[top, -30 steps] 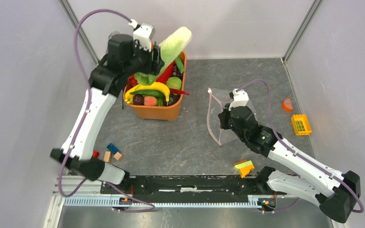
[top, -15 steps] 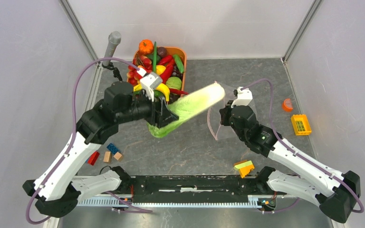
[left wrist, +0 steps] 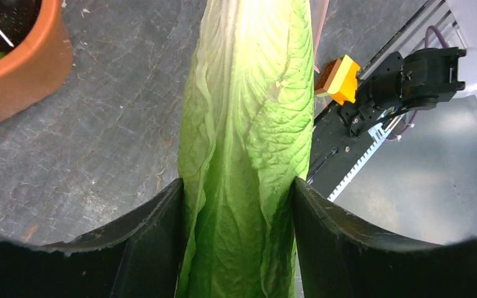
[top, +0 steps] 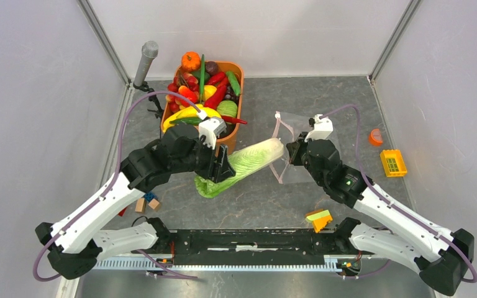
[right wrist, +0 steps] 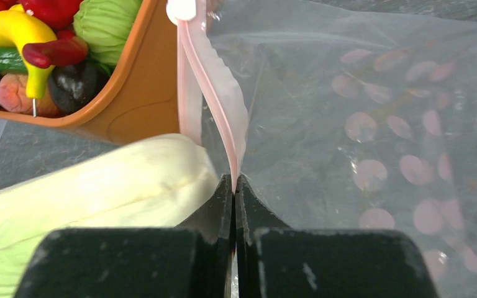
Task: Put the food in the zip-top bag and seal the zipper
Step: Place the fake vegetable in the zipper food storage bag.
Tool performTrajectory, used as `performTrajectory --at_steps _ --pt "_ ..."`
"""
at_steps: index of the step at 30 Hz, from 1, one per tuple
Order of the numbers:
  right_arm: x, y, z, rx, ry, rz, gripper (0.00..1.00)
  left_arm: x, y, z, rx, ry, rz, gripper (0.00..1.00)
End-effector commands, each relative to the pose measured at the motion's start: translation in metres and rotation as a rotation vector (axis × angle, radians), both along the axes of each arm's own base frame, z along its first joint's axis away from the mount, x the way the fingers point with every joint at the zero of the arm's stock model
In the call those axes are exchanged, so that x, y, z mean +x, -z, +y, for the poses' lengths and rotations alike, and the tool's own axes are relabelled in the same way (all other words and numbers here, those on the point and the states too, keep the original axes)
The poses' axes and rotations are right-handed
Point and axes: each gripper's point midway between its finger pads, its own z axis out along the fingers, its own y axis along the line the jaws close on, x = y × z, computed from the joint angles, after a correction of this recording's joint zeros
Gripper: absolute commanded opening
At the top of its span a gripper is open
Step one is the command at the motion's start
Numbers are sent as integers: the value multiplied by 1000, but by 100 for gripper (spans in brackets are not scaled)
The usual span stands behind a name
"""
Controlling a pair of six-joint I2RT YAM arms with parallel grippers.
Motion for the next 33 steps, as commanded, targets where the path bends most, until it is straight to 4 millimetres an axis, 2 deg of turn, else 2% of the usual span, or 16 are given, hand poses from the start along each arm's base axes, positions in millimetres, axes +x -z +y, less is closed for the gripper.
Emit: performTrajectory --at_steps 1,7,11,13,15,19,22,24,26,29,33 --pt "-4 -11 10 51 -63 -29 0 15 -19 -16 -110 -54 -53 2" --pt "-15 -8 29 38 -206 -26 0 19 -14 -34 -135 -32 -24 2" --pt "-18 -7 31 41 -231 -30 0 10 -16 -50 -160 64 -14 2" --pt "-19 -9 29 20 -238 -41 0 13 -16 -46 -145 44 -33 2" --pt "-22 -14 28 -8 -263 -53 0 22 -19 -32 -123 -28 -75 2" --pt "-36 -28 39 -50 -418 -99 0 40 -20 -11 -97 -175 -144 2" --pt "-48 -36 44 -56 -500 -115 0 50 -13 -4 -65 -243 -151 2" --pt "-51 -40 43 -45 -506 -117 0 52 -11 -8 -74 -244 -148 2" --pt "-50 -40 39 -34 -477 -116 0 46 -16 -21 -117 -165 -154 2" --pt "-45 -38 35 -34 -435 -124 0 19 -26 -47 -183 74 -146 2" --pt "-39 -36 30 -86 -415 -142 0 -12 -30 -53 -162 302 -139 2"
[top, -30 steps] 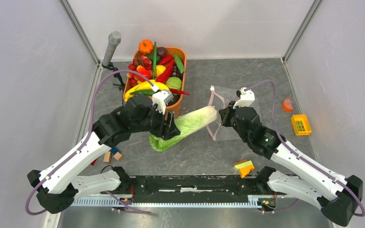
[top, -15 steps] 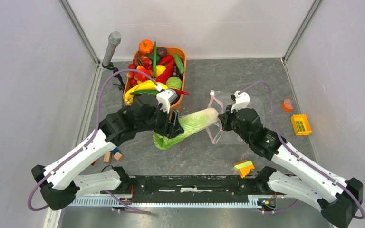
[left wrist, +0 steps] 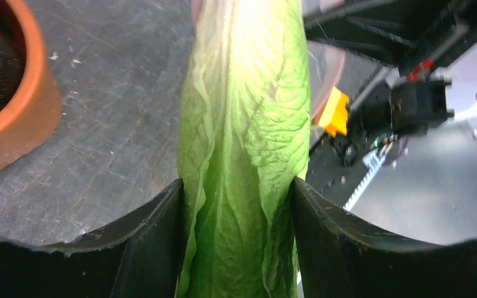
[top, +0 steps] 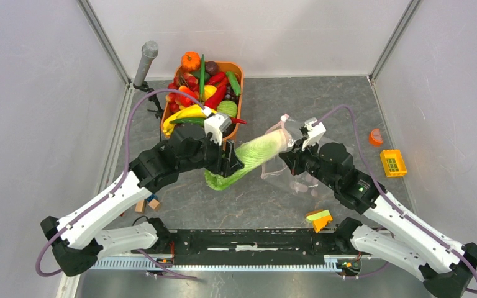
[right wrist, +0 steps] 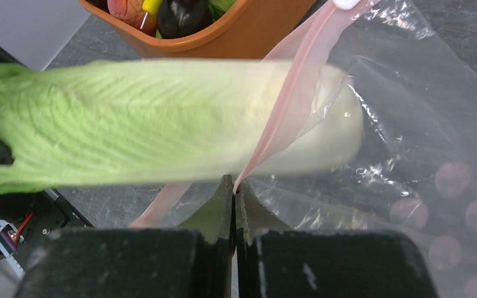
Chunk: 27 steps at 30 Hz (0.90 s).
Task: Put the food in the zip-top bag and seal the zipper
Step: Place the fake vegetable in the zipper food storage bag.
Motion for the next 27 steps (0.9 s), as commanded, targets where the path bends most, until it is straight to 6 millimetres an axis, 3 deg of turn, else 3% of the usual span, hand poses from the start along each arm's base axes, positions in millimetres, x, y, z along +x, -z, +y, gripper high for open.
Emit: performTrajectory --at_steps 1,3,9,18,24,27 --pt "8 -15 -2 -34 6 -73 0 -35 -33 -20 -66 321 -75 2" --pt "10 -13 -1 -75 -9 -81 0 -39 -31 -16 -34 344 -64 2" --pt "4 -32 15 -80 -139 -165 0 -34 0 -7 130 344 8 2" --pt "-10 -37 19 -68 -222 -200 0 -19 7 -4 177 276 -4 2" --pt "-7 -26 17 -42 -175 -157 0 -14 8 -16 150 277 7 2" --pt "-6 -33 20 33 -155 -161 0 -14 5 -27 97 286 24 2"
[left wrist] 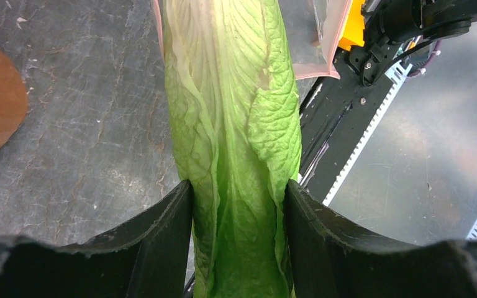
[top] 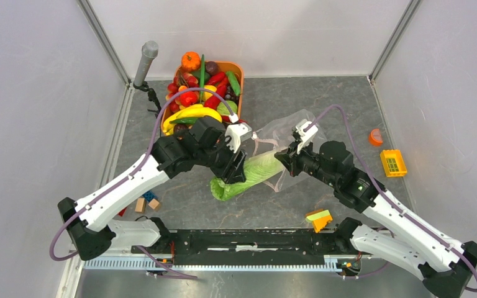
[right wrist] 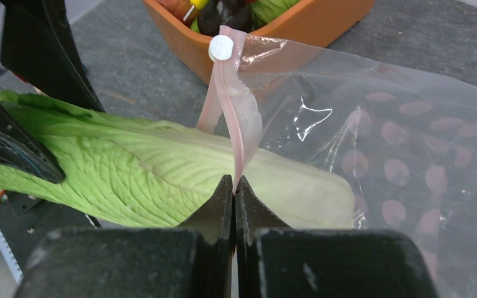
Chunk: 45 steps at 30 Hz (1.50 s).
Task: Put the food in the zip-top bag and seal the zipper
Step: Place the fake vegetable in the zipper food storage bag.
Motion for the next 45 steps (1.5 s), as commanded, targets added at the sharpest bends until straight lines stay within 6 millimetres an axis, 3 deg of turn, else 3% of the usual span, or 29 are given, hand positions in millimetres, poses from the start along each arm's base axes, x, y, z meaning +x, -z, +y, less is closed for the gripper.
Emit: performTrajectory --at_steps 1,6,11,15,21,23,28,30,34,41,45 --pt "1 -27 10 168 6 -37 0 5 -32 -28 -155 38 -42 2" --pt "-8 -19 24 229 -55 2 0 14 -52 -45 -281 -7 -58 2" --pt "-16 -27 26 258 -96 -30 0 22 -40 -51 -255 -19 -41 2" --pt "-21 -33 28 279 -120 -30 0 43 -28 -54 -226 -132 -44 2" --pt "-19 -30 24 404 -47 39 0 70 -36 -55 -329 -315 -91 2" --pt "-21 -33 25 466 -49 52 0 67 -39 -64 -382 -288 -78 2" --pt "-28 -39 32 470 -111 48 0 37 -40 -90 -397 -26 1 2" --pt "-27 -41 29 446 -109 12 0 35 -34 -87 -349 7 -8 2" --pt "-34 -53 31 417 -165 -42 0 64 -31 -66 -260 -173 -93 2" --pt "-37 -49 33 407 -196 -61 0 30 -32 -91 -271 93 34 2" --pt "-25 -46 20 423 -84 -62 0 68 -29 -76 -225 -177 -37 2"
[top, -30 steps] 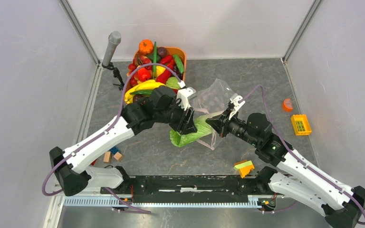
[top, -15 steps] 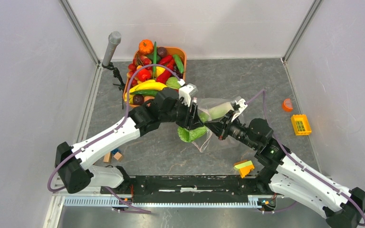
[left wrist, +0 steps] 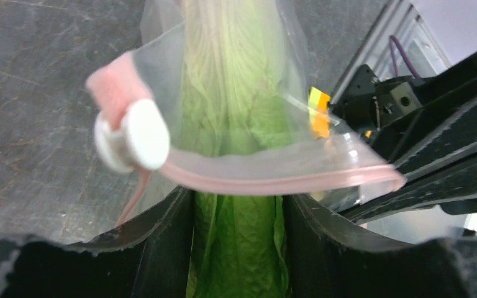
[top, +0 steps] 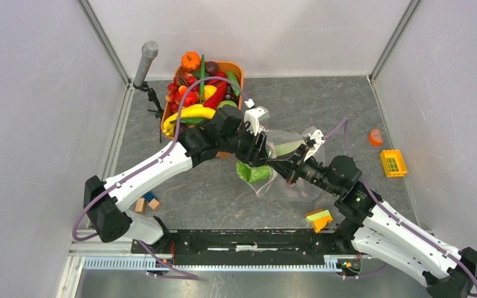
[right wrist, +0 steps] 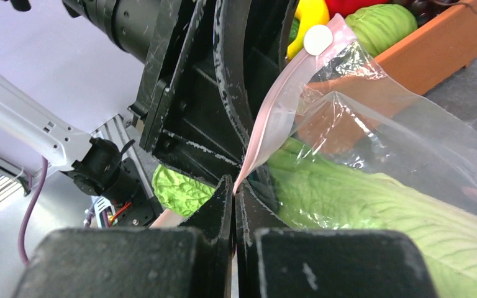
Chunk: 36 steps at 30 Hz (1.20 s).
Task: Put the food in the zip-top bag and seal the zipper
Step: Place the fake vegetable in the zipper food storage bag.
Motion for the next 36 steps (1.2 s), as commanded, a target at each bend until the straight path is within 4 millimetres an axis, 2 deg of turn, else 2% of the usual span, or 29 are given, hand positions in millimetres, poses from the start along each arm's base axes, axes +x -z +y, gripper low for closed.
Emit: performTrajectory --at_steps 1,2,3,5,8,10,11,15,18,22,24,26,29,31,33,36 --pt "7 -26 -11 80 82 -54 0 26 -28 4 -53 -172 -76 2" --pt "5 -30 -10 110 73 -57 0 28 -31 3 -79 -191 -77 2" --pt "0 -32 -7 124 41 -68 0 22 -35 -4 -117 -138 -77 2" --pt "1 -29 -5 100 30 -62 0 -1 -39 -16 -141 50 -61 2" --pt "14 -21 -15 54 126 -56 0 -25 -24 -13 -43 219 11 3" --pt "21 -16 -22 22 172 -73 0 -31 -19 -8 -10 260 16 4" --pt "23 -13 -24 1 184 -79 0 -29 -21 -6 -7 248 2 4" --pt "13 -13 -12 -54 79 -123 0 12 -30 8 65 22 -124 2" --pt "2 -8 -7 -105 4 -139 0 27 -39 14 98 -1 -231 2" --pt "1 14 -15 -255 -7 -86 0 33 -53 18 113 32 -324 2" --pt "-1 20 -16 -303 -21 -54 0 37 -53 18 124 24 -339 2" --pt "-1 16 -14 -278 -18 -37 0 38 -46 15 133 32 -333 2" --pt "-13 -2 -2 -188 -93 -38 0 47 -32 11 135 8 -346 2" --pt "-15 -13 1 -152 -95 -22 0 52 -34 6 78 -27 -378 2" --pt "-16 -17 3 -131 -101 3 0 49 -40 1 9 -28 -390 3" --pt "-22 -22 8 -106 -144 -4 0 29 -48 -11 -54 109 -384 18"
